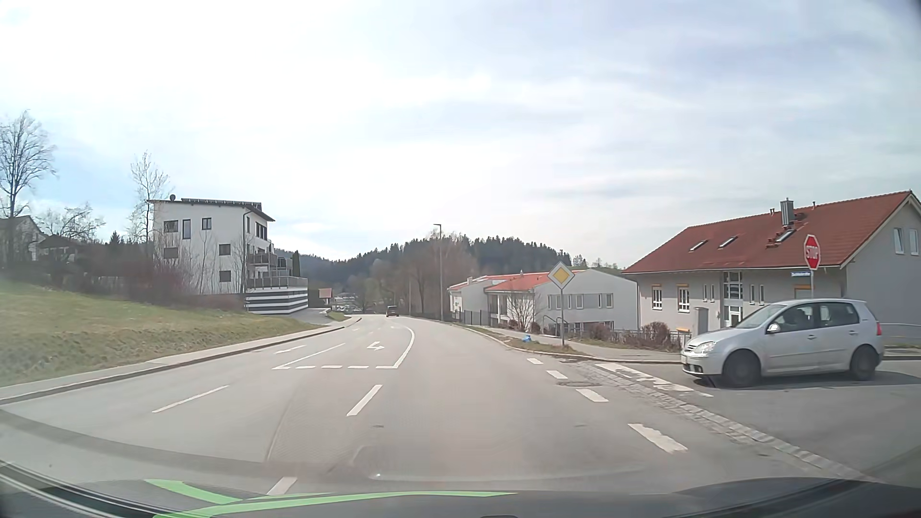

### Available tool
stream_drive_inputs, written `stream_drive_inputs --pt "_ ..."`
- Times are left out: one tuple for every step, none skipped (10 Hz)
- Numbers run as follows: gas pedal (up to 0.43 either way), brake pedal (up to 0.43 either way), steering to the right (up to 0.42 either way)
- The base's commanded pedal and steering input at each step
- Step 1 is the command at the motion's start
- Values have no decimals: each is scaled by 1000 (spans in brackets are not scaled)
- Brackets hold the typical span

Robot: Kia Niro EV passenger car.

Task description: Follow the waypoints while adhering to traffic rules and regulations

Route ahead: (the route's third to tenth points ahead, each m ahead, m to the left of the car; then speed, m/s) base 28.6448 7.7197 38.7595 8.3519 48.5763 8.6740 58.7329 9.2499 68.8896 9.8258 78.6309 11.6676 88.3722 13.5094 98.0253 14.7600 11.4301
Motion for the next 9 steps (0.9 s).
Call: stream_drive_inputs --pt "67 0 -26" --pt "67 0 -23" --pt "67 0 -17" --pt "67 0 -11" --pt "67 0 -8" --pt "67 0 -7" --pt "67 0 -7" --pt "67 0 -7" --pt "98 0 -7"
